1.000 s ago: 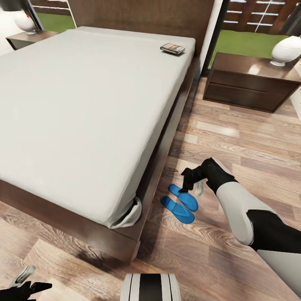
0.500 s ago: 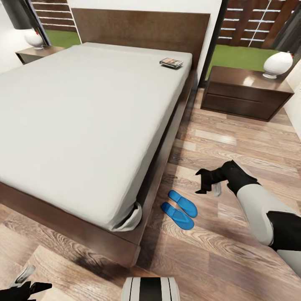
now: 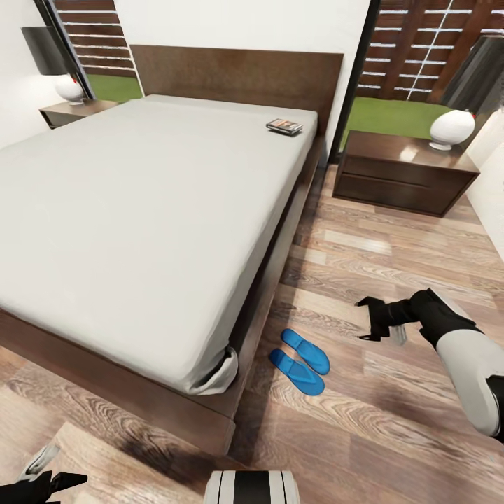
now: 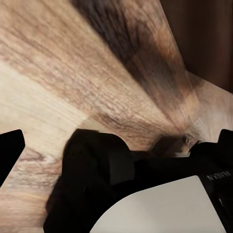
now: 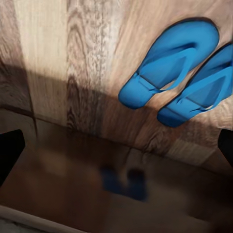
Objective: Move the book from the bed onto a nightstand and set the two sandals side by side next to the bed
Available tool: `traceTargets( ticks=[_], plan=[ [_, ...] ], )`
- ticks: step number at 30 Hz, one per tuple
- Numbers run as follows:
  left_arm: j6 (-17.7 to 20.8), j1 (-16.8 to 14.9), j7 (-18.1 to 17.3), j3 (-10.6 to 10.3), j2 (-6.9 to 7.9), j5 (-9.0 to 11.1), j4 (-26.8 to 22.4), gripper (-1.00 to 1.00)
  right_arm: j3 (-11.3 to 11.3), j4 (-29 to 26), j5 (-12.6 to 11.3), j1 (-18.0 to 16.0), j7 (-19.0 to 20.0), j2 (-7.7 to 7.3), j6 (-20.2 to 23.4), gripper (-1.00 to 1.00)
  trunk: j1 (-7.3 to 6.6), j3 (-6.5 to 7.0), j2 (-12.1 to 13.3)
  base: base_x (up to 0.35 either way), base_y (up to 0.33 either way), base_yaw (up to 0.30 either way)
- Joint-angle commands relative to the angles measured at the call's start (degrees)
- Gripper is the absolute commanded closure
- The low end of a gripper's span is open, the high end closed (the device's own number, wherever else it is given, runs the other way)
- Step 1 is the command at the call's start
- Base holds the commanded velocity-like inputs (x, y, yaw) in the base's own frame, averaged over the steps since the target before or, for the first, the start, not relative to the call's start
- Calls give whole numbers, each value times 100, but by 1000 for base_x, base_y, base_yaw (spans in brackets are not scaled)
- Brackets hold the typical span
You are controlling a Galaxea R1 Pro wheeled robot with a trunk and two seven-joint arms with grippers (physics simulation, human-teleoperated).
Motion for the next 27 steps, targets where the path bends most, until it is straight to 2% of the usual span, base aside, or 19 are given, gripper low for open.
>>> traceTargets(
  ticks=[1, 4, 7, 12, 15, 18, 23, 24, 27],
  plan=[
    [50, -5, -36, 48, -6, -60, -2, -100, -30, -3, 22, 40, 20, -40, 65, -100, -3, 19, 0, 0, 0, 0],
    [50, -5, -29, 47, -10, -60, -3, -100, -30, -9, 117, 154, 148, -174, 143, -100, -11, 85, 4, 0, 0, 0],
    [50, -5, -23, 47, -12, -60, -4, -100, -23, -18, 310, 240, 244, -311, 387, -100, -19, 152, 8, 0, 0, 0],
    [50, -5, -19, 50, -13, -55, -5, -100, -21, -15, 843, 303, 367, -470, 1432, -100, -29, 240, 13, 0, 0, 0],
    [50, -5, -19, 53, -14, -53, -6, -100, -24, -10, 1190, 318, 445, -514, 2088, -100, -29, 240, 13, 0, 0, 0],
    [50, -5, -20, 54, -14, -52, -6, -100, -25, -7, 1464, 328, 515, -545, 2506, -100, -29, 240, 13, 0, 0, 0],
    [50, -5, -20, 55, -22, -50, -6, -100, -23, -4, 1762, 361, 573, -568, 2810, -100, -29, 240, 13, 0, 0, 0],
    [50, -5, -19, 55, -28, -51, -6, -100, -22, -5, 1921, 418, 593, -574, 2887, -100, -29, 240, 13, 0, 0, 0],
    [50, -5, -18, 54, -37, -47, -6, -100, -22, -32, 2119, 466, 607, -577, 2936, -100, -29, 240, 13, 0, 0, 0]
  ],
)
